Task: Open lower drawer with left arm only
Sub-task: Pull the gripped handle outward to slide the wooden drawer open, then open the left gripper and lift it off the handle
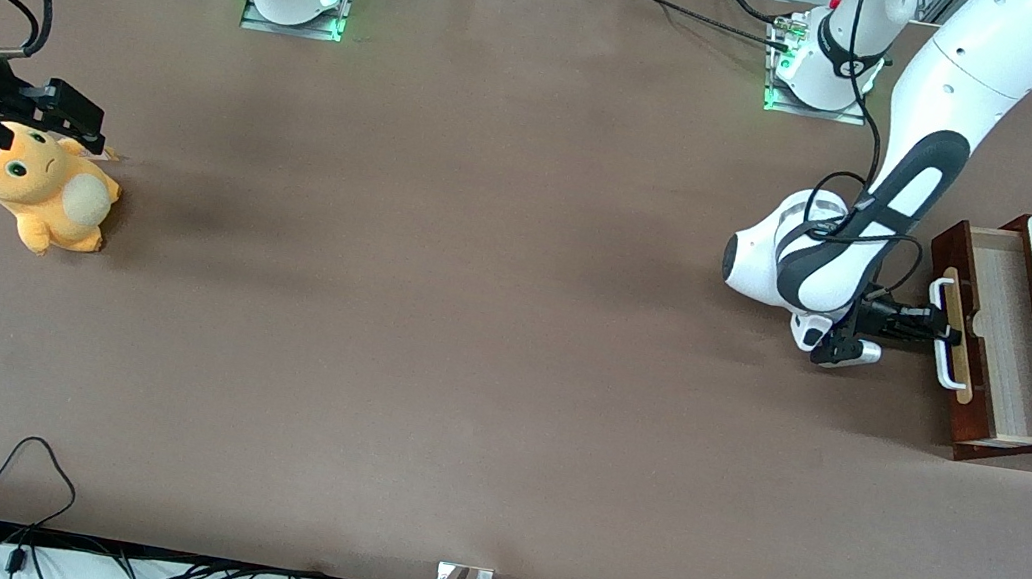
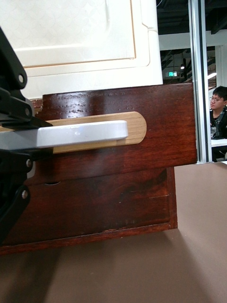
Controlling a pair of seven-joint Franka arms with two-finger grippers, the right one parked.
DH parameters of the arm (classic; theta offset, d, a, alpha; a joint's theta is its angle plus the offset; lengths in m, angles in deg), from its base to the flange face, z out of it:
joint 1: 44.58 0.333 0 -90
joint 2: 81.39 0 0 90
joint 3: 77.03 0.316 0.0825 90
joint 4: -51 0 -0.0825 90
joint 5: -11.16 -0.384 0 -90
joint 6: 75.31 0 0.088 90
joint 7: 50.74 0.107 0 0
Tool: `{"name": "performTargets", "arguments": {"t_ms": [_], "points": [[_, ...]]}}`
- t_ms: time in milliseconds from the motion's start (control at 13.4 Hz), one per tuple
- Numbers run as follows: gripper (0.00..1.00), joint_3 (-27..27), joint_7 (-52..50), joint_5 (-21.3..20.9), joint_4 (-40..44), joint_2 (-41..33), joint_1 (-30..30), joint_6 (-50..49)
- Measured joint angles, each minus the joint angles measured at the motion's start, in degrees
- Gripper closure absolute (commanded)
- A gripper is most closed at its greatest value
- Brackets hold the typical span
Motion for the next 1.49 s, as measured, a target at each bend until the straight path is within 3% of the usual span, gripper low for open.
{"name": "performTargets", "arguments": {"t_ms": [224, 298, 373, 447, 522, 745, 894, 1193, 1491], "points": [[1.0, -0.35, 0.0, 0.24, 0.07, 0.0, -0.29, -0.02], [0.93, -0.36, 0.0, 0.3, 0.09, 0.0, -0.36, -0.02], [0.67, -0.37, 0.0, 0.34, 0.11, 0.0, -0.39, -0.03], [0.15, -0.38, 0.01, 0.36, 0.12, 0.0, -0.41, -0.02], [0.0, -0.59, 0.5, 0.35, 0.16, 0.06, -0.46, 0.93], [0.0, -1.49, 0.95, 0.67, 0.49, 0.11, -1.02, 1.77], [0.0, -1.65, 0.95, 5.21, 2.44, 0.1, -1.32, 1.97], [0.0, -2.74, 3.88, 21.1, 11.17, -2.02, -1.95, 4.43], [0.0, -1.81, 15.63, 44.93, 19.36, -10.87, -2.04, 10.57]]}}
